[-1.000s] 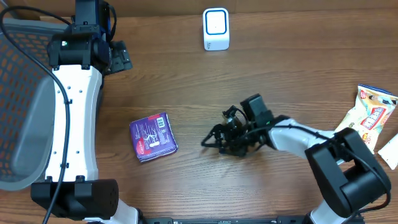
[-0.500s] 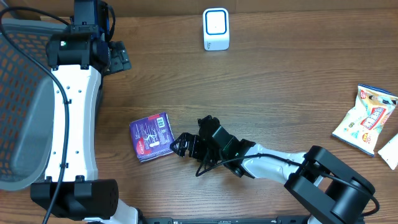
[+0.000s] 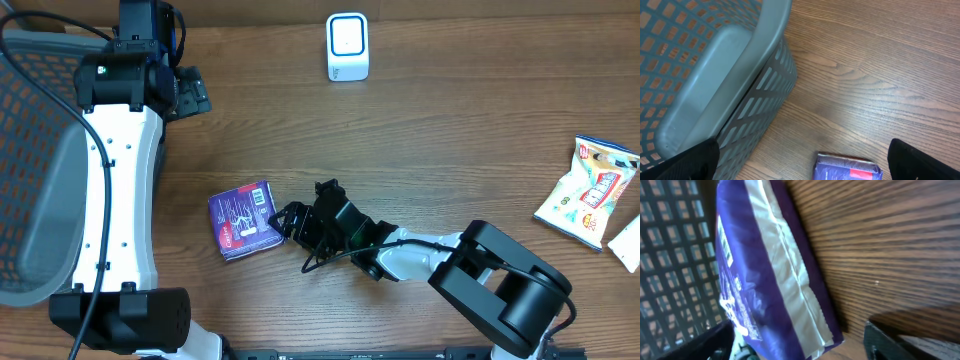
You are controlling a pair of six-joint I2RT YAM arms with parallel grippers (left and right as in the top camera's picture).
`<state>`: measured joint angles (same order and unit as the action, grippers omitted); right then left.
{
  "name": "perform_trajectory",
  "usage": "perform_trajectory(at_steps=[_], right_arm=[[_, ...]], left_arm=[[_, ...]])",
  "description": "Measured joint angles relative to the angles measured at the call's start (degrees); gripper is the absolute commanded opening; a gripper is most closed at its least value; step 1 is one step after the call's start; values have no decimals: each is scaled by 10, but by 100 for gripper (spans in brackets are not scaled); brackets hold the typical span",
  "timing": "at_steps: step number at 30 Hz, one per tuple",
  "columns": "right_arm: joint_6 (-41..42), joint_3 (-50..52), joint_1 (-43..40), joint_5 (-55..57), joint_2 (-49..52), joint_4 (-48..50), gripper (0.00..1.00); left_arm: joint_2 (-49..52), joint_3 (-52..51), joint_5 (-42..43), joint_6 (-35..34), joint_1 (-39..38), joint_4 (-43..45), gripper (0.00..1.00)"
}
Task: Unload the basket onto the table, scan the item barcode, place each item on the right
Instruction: 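Reach the right gripper to the purple pack and grasp it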
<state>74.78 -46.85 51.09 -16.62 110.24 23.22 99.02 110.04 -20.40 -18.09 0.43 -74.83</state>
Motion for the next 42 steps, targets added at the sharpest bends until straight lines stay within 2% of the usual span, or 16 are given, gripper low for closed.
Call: perform_trajectory(at_steps=[9, 11, 13, 15, 16, 20, 26, 31, 32, 33, 38, 42], right_arm=[[2, -1, 5, -3, 7, 10, 79], [2, -4, 4, -7, 14, 21, 73], [2, -12, 5, -11, 24, 22, 54], [0, -17, 5, -13, 33, 19, 18], [0, -18, 6, -16, 38, 20, 4], [-9, -33, 8, -23, 42, 16, 4], [-115, -37, -1, -43, 41, -14, 4], [-240, -43, -46, -64, -28, -196, 4], [-288, -39, -76, -69, -61, -262, 4], [-296, -38, -81, -69, -66, -270, 4], [-446, -32, -188, -75, -178, -484, 4], [-535, -32, -243, -76, -248, -547, 4]], left_arm=[[0, 0, 4, 0, 0, 0, 100], [0, 0, 5, 0, 0, 0, 99], [0, 0, 5, 0, 0, 0, 100], [0, 0, 5, 0, 0, 0, 100], [0, 0, 6, 0, 0, 0, 100], [0, 0, 7, 0, 0, -2, 100], [0, 0, 7, 0, 0, -2, 100], [0, 0, 7, 0, 0, -2, 100], [0, 0, 8, 0, 0, -2, 100], [0, 0, 8, 0, 0, -2, 100], [0, 0, 9, 0, 0, -2, 100], [0, 0, 9, 0, 0, -2, 100]])
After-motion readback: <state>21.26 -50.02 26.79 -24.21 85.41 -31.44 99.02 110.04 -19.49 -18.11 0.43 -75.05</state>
